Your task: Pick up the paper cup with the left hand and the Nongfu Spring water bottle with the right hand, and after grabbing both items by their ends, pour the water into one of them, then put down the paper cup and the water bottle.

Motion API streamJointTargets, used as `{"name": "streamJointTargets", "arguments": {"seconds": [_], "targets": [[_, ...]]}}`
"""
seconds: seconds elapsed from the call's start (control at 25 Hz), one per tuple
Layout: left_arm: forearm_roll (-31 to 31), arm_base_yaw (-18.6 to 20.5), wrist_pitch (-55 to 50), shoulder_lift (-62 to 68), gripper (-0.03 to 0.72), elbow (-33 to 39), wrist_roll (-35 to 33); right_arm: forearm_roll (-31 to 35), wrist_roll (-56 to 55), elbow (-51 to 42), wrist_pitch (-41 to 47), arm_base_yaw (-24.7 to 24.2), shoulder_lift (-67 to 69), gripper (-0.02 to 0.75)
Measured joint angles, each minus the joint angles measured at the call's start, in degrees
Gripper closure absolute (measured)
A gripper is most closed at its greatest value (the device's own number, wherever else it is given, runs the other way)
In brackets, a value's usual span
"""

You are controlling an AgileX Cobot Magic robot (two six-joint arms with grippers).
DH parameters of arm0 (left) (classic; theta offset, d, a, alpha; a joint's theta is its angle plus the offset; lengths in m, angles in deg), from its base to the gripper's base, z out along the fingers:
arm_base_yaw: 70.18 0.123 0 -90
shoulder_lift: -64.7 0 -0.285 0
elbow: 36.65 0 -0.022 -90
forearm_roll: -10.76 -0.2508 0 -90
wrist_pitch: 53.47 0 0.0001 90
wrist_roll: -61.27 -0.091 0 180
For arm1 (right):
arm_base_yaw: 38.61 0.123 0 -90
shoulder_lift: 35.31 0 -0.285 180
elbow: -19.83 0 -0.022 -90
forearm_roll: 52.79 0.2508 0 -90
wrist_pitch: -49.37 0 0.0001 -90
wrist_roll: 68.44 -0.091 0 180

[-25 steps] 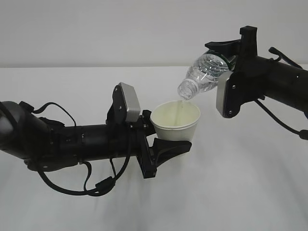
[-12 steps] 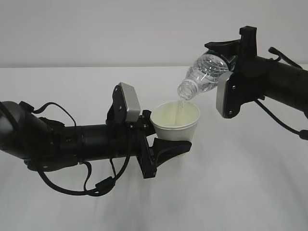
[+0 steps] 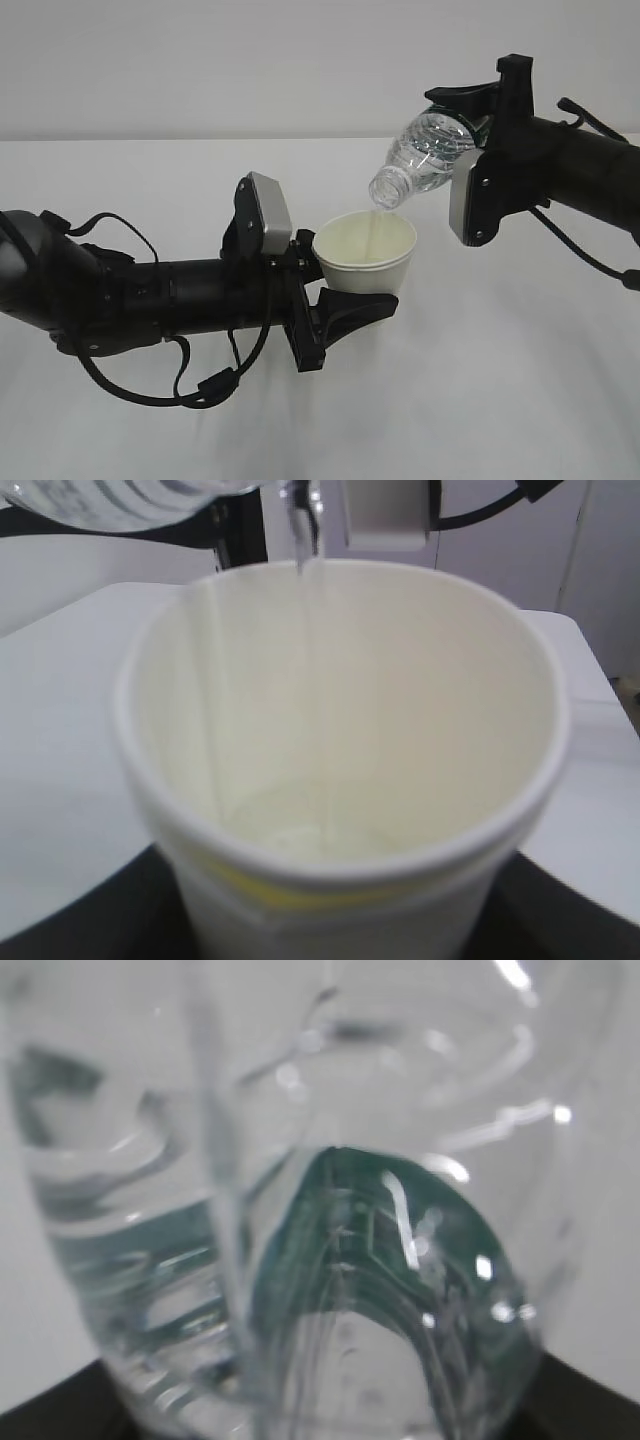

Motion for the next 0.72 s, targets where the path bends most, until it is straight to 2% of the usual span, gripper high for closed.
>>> {"name": "streamJointTargets", "arguments": {"seconds": [0.72], "targets": [[-0.7,0.0,0.0,0.0,0.251,0.0,0.0,0.0,1.0,0.0,0.0,0.0,0.0,0.291]]}}
